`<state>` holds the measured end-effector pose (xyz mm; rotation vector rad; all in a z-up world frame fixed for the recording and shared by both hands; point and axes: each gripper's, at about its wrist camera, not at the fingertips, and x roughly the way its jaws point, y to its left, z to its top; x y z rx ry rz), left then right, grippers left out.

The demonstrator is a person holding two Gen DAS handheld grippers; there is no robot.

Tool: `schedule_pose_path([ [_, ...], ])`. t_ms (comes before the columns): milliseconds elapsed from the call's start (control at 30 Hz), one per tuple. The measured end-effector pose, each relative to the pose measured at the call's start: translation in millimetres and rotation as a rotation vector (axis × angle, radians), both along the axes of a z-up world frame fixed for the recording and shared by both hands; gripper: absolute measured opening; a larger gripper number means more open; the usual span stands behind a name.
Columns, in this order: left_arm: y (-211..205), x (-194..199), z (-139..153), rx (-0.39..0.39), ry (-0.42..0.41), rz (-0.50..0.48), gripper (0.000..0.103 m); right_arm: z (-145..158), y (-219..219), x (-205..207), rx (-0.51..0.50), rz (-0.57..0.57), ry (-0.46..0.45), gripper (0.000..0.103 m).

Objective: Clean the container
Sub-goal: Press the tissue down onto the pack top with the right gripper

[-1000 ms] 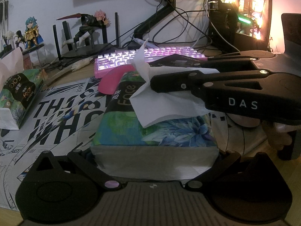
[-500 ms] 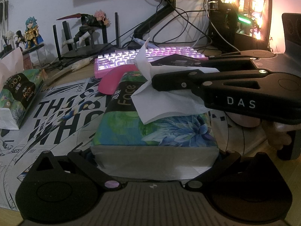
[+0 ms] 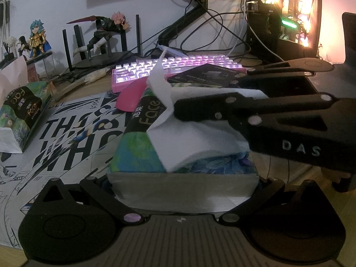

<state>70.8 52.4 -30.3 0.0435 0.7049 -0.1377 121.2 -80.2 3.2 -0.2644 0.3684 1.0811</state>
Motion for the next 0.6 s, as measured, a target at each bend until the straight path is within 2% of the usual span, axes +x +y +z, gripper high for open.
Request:
schedule_pose_path([
  [233,0.0,0.1,0.0,0.0,0.0,0.0,0.103,1.3,-0.6,-0.8,0.023,0.052,0.03,0.006],
  [600,-0.1,0.2,-0.2,0.0,0.0,0.0,0.103,-1.1,1.3,2.2,0.037,0.054,0.029,0.006],
])
